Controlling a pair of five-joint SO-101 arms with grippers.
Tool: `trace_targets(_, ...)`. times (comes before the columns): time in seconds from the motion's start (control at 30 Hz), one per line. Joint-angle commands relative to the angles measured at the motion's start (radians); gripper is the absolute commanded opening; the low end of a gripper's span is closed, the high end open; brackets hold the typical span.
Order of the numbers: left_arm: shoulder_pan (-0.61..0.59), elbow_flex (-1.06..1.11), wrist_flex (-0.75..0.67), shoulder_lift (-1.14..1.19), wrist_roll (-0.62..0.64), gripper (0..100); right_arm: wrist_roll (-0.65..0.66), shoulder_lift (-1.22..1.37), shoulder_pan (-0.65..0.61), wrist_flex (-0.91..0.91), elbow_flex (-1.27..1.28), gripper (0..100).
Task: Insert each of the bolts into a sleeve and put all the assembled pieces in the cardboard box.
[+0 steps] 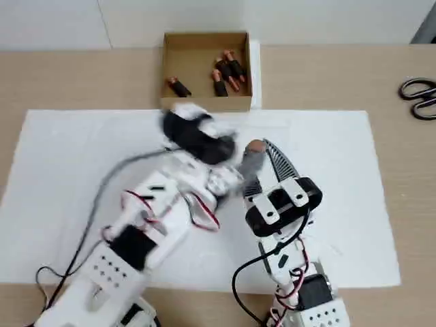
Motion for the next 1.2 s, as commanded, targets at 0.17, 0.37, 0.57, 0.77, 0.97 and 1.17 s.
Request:
trace_targets(0.17,-0.183,-0.268,0.008,-0.028,-0.008,10,0.000,-0.021,0.015,0.001,0.002,0.2)
trace_targets(0.37,-0.275,-0.168,0.089,-0.164,-0.003,0,-0.063,0.002,0.139,0.305,-0.201,0.2)
trace_targets(0.57,-0.330,0.022,0.218,-0.308,0.000,1,-0.186,0.383,0.260,0.530,-0.582,0.2)
trace_targets(0.77,-0.448,0.117,0.216,-0.451,0.043,1,-0.229,0.977,0.274,0.552,-1.013,0.2)
trace_targets(0.97,-0.517,0.260,0.216,-0.601,0.140,1,-0.222,1.514,0.185,0.587,-1.482,0.2)
trace_targets(1.17,-0.519,0.349,0.218,-0.750,0.141,1,-0.222,1.988,0.131,0.598,-1.981,0.2)
